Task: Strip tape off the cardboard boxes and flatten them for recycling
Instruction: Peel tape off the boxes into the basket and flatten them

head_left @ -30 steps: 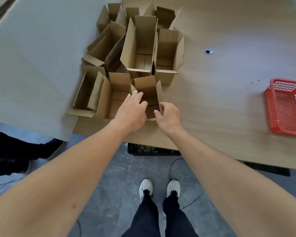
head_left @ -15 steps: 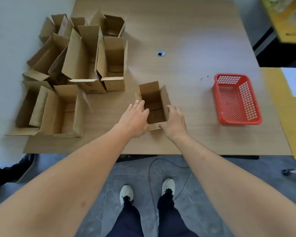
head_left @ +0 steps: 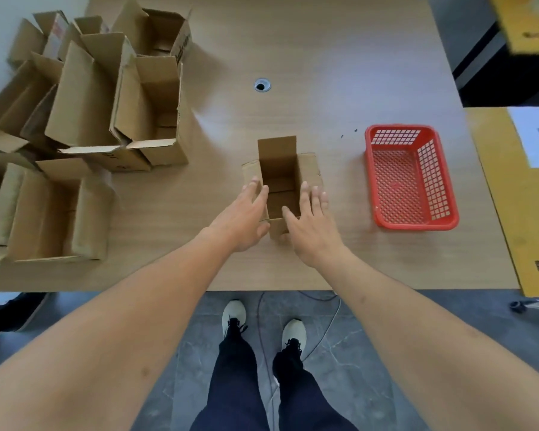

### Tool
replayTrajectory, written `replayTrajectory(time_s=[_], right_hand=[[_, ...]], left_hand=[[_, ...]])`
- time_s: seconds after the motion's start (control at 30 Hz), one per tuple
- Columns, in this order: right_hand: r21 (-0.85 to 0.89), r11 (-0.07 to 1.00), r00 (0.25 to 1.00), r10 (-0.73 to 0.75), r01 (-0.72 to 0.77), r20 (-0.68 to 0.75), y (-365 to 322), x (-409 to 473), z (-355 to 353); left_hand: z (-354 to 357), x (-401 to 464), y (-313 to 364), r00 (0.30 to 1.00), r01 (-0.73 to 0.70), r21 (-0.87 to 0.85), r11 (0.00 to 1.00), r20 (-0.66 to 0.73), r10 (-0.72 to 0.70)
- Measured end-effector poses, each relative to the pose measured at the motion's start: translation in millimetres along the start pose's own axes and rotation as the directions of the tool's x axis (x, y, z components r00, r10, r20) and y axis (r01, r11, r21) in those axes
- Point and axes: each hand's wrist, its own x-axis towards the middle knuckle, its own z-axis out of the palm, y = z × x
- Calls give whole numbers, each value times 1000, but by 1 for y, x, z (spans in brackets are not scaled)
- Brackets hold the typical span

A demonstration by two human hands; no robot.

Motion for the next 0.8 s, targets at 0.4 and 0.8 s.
replayTrajectory(time_s=[0.4, 0.8], right_hand=[[932, -339, 901, 353, -128, 252, -41, 40, -18], [753, -481, 652, 400, -448, 644, -48, 61, 27]], left_hand=[[-24, -15, -62, 888, -159, -225, 961, -458, 40], [-25, 28, -63, 951, -261, 110, 959, -141, 275]])
